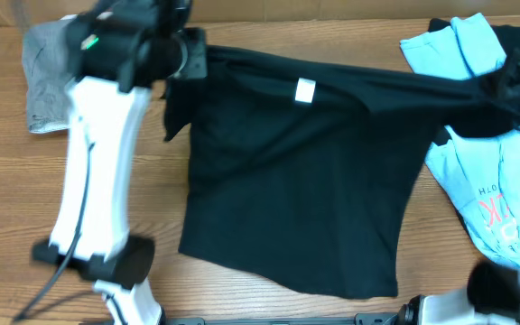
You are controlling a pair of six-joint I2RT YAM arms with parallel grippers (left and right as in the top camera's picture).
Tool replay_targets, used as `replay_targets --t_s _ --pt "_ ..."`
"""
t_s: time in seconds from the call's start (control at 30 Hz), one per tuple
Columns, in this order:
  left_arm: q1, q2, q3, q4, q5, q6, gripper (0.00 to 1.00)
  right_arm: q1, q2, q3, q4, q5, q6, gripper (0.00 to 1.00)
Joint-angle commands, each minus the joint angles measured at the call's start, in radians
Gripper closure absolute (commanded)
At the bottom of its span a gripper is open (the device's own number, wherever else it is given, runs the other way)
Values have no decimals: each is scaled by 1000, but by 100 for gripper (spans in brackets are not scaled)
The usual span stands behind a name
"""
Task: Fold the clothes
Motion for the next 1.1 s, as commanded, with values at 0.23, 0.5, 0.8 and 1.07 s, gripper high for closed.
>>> replay_targets --t_s 0.23,0.5,0.8,1.07 --pt "28 352 0 351 -135 4 96 103 430 -3 291 105 -29 96" --pt "18 534 0 732 -137 24 66 150 609 -3 653 101 29 96" --pt "36 541 97 1032 -154 30 0 198 619 27 1014 66 92 0" --pt "51 540 374 705 -141 32 0 188 606 145 848 68 160 0"
